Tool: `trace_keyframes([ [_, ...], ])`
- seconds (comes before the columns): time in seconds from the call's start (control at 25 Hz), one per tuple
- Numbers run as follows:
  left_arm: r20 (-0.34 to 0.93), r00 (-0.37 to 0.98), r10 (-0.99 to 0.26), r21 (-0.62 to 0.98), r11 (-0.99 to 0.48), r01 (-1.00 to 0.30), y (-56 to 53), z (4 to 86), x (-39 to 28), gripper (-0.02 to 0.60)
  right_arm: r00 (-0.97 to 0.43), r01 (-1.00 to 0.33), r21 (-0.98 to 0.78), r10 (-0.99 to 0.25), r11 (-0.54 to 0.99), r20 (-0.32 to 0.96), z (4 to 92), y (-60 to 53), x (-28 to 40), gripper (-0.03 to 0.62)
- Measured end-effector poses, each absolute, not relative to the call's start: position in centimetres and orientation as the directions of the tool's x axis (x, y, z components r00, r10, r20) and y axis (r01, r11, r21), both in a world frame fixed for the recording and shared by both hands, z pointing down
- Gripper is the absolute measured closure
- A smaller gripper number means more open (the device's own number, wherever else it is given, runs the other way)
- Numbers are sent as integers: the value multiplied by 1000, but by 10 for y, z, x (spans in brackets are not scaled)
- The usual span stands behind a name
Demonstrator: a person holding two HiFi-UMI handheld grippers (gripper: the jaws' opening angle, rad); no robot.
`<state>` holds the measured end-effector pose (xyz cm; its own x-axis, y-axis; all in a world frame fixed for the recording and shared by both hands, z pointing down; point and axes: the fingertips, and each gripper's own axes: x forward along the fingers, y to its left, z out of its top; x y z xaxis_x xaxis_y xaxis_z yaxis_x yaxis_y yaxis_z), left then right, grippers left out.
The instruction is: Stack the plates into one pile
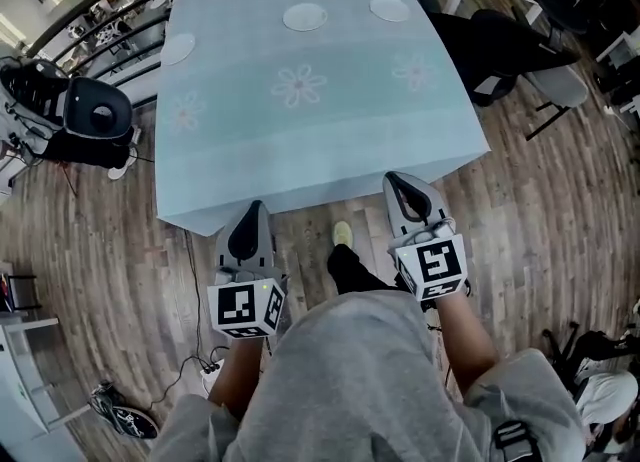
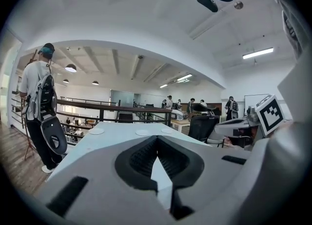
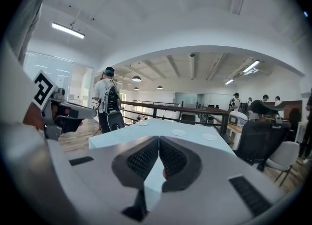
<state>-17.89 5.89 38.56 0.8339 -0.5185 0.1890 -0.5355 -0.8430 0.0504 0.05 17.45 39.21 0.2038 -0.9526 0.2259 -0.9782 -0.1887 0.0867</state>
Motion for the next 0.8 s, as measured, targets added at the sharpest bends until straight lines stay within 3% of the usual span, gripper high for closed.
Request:
trace_keyframes([
  [0.8,213,798,-564,2,-816,-578,-35,373,-99,566,151,-989,41,-965,-146,213,387,76,89,568],
])
